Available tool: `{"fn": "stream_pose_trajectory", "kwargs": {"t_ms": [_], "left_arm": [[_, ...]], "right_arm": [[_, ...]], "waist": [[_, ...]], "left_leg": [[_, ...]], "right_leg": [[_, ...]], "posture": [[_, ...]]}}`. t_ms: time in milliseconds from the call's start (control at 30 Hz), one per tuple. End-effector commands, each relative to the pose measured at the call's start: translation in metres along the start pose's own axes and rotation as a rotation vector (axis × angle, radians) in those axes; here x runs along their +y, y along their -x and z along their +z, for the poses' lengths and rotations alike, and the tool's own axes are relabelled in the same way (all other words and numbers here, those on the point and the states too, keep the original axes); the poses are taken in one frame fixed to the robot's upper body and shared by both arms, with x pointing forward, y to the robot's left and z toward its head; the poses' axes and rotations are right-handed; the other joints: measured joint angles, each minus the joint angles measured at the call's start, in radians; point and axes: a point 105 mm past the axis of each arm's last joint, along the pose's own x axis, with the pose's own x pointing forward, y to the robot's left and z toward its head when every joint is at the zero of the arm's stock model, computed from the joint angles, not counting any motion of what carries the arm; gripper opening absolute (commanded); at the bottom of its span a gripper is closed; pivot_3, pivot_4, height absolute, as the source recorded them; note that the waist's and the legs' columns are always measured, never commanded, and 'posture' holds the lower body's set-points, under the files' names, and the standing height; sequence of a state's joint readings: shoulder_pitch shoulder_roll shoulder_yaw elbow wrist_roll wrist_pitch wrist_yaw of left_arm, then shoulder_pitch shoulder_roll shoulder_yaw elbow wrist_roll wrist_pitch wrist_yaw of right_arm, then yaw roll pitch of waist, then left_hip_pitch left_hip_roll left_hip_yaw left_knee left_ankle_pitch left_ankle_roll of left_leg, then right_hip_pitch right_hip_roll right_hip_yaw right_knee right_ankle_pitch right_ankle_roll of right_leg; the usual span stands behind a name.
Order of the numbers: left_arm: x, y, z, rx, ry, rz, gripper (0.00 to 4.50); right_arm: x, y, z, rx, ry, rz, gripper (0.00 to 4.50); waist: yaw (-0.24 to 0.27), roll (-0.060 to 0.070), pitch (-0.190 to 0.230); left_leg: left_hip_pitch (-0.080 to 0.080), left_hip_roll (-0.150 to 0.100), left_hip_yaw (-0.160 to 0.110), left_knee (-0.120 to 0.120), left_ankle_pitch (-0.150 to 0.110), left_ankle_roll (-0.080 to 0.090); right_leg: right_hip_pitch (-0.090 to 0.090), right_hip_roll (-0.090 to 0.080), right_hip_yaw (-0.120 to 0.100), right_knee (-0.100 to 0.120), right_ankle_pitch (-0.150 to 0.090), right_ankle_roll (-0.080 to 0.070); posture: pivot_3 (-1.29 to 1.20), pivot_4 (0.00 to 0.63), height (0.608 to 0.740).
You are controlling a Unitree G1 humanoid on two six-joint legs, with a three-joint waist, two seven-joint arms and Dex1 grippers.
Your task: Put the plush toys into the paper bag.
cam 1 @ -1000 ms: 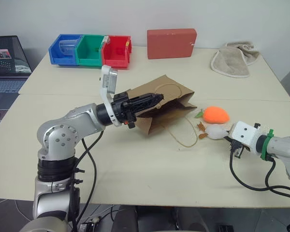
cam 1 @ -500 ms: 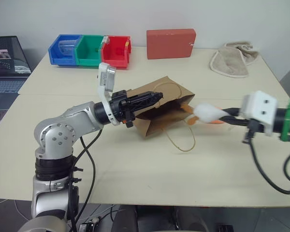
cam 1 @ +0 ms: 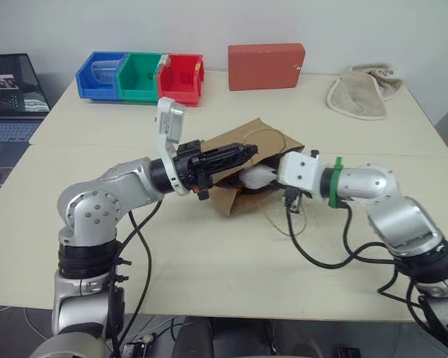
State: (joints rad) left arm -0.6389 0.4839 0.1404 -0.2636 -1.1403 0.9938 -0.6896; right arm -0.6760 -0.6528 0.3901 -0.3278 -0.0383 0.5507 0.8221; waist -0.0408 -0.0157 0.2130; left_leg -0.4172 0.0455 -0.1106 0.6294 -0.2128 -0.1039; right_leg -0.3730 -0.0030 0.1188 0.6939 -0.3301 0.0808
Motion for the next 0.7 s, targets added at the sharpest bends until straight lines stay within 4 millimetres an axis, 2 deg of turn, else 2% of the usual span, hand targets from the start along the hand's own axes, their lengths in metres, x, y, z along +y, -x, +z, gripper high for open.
{"fn": "stream_pose_trajectory", "kwargs": {"t_ms": [33,200,400,567,700], "left_arm": [[-0.008,-0.004,0.006,-0.02,-0.037,-0.043,0.0],[-0.006,-0.004,0.007,-0.026,-0.036,-0.039,0.0],[-0.003,-0.004,0.009,-0.036,-0.036,-0.022,0.0],[0.002,-0.004,0.013,-0.056,-0.039,0.0,0.0],[0.005,-0.004,0.015,-0.068,-0.038,0.011,0.0]], "right_arm": [[-0.005,-0.01,0.019,-0.031,0.016,-0.04,0.0],[-0.014,-0.019,0.024,-0.043,-0.02,-0.103,0.0],[-0.01,-0.013,0.026,-0.067,-0.065,-0.087,1.94],[-0.009,-0.003,0.028,-0.093,-0.092,-0.077,3.8],[-0.009,0.013,0.034,-0.128,-0.114,-0.051,3.8]], "waist": [[-0.001,0.0,0.0],[0.001,0.0,0.0],[0.0,0.0,0.0],[0.0,0.0,0.0],[0.002,0.0,0.0]], "left_leg": [[0.0,0.0,0.0,0.0,0.0,0.0],[0.0,0.0,-0.001,0.0,0.0,0.0],[0.0,0.0,-0.001,0.0,0.0,0.0],[0.0,0.0,-0.001,0.0,0.0,0.0],[0.0,0.0,-0.001,0.0,0.0,0.0]], "right_leg": [[0.0,0.0,0.0,0.0,0.0,0.0],[0.0,0.0,0.0,0.002,0.0,0.0],[0.0,0.0,-0.001,0.002,0.0,0.0],[0.0,0.0,-0.001,0.002,0.0,0.0],[0.0,0.0,-0.001,0.002,0.0,0.0]], "posture": [[0.0,0.15,0.74],[0.0,0.15,0.74],[0.0,0.15,0.74],[0.0,0.15,0.74],[0.0,0.15,0.74]]}}
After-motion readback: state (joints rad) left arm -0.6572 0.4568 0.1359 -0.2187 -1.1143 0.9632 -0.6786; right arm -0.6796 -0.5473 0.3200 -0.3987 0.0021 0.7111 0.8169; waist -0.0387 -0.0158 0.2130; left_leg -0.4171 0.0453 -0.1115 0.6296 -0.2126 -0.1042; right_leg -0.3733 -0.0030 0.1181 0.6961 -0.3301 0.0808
